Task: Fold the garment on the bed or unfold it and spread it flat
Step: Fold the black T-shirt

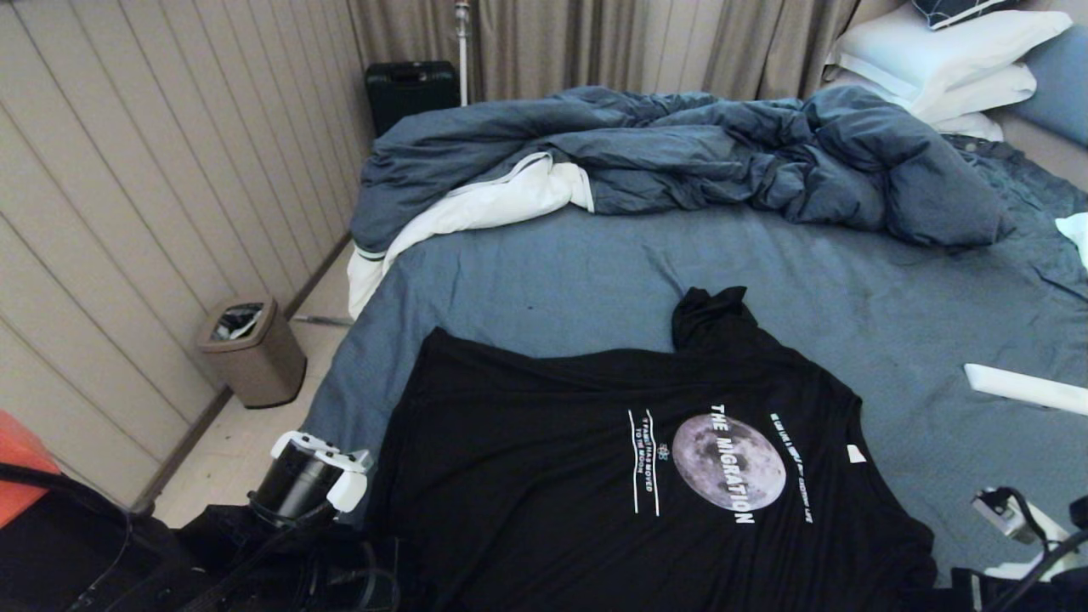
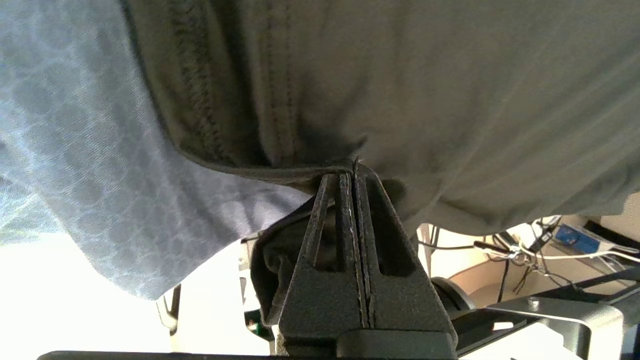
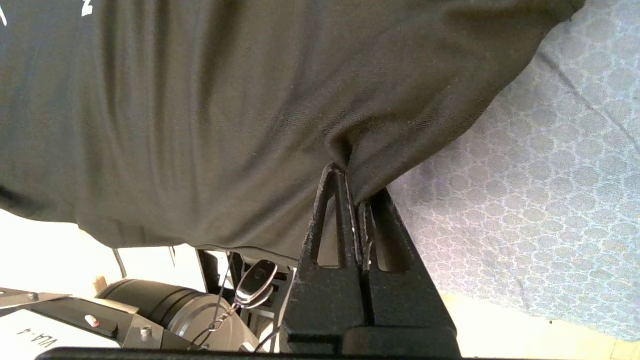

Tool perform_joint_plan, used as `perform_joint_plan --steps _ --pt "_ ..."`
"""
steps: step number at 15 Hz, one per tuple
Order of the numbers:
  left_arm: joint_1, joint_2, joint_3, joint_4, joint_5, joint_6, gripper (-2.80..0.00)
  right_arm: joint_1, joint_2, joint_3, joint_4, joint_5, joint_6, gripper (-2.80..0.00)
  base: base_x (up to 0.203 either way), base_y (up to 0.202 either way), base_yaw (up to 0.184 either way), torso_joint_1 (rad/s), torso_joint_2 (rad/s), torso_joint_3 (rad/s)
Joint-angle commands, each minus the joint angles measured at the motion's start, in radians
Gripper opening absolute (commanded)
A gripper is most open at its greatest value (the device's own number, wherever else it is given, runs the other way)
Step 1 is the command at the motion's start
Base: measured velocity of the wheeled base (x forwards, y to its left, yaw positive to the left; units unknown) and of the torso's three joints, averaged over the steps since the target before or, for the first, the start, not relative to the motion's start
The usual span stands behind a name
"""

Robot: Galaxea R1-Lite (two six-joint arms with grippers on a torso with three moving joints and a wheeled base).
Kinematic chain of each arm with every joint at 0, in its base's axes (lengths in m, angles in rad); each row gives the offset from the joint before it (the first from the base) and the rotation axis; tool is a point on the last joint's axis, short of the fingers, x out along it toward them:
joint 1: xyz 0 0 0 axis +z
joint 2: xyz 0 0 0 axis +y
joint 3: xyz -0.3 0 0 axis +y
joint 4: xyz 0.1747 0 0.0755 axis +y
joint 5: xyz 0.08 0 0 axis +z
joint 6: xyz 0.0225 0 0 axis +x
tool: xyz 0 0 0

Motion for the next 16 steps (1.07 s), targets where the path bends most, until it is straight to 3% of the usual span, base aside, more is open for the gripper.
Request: perform_joint_plan --steps 1,12,16 --pt "0.000 -0.002 -0.004 -0.003 -0.002 -0.003 -2.80 -0.001 -0.005 -0.001 -0.002 0.003 -0.002 -2.80 0.000 0.000 0.000 0.000 0.00 0.000" --pt "0.004 0.002 -0.011 -0.005 -0.001 -0.010 -2.80 -0.001 -0.013 0.006 -0.002 0.004 -0.002 -2.80 0.000 0.000 0.000 0.000 0.00 0.000" --pt "0.003 -0.005 -0.002 -0.038 0.029 -0.013 -2.80 -0.003 -0.016 0.007 -0.002 0.004 0.000 -2.80 0.000 0.000 0.000 0.000 0.00 0.000"
